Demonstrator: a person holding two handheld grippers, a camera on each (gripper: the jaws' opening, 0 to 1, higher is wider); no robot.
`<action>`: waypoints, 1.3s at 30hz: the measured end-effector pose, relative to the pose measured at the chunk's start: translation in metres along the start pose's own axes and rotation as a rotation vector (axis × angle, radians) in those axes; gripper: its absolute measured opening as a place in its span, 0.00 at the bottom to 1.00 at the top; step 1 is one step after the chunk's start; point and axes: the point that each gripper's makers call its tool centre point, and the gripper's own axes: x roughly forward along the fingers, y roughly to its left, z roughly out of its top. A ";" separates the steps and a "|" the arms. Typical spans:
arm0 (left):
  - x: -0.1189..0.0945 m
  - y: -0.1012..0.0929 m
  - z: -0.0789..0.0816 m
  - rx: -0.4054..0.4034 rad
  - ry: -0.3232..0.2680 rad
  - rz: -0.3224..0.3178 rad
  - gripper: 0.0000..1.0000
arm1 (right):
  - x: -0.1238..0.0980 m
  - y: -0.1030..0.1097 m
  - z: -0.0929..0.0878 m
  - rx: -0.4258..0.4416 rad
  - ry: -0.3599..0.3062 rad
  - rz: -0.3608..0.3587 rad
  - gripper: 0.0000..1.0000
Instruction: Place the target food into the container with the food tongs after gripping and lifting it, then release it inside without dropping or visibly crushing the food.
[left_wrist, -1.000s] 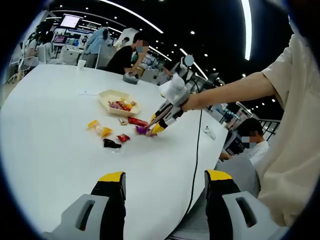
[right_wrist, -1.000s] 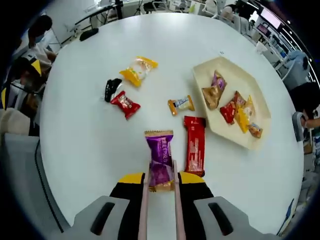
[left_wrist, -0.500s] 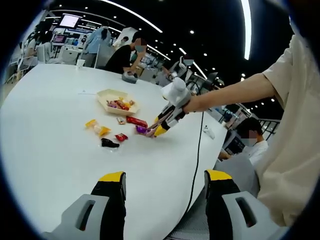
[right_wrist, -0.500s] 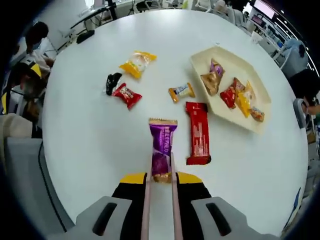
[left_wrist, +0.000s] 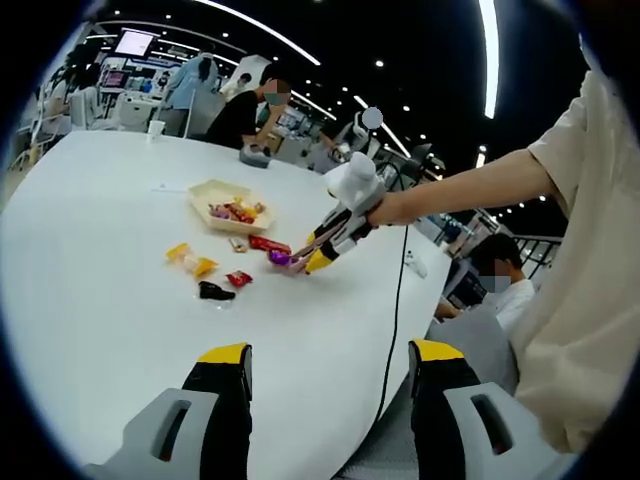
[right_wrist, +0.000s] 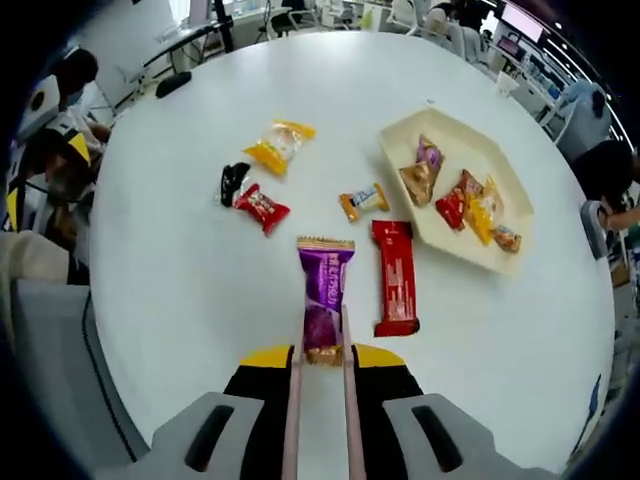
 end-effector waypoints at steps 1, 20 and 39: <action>0.000 0.000 0.001 0.002 -0.002 -0.001 0.62 | -0.001 0.000 0.001 0.002 -0.001 0.000 0.21; -0.010 -0.002 0.013 0.038 -0.031 0.004 0.62 | -0.026 -0.003 0.020 0.039 -0.061 -0.032 0.20; -0.020 -0.004 0.020 0.065 -0.040 -0.006 0.61 | -0.050 -0.004 0.036 0.056 -0.115 -0.079 0.20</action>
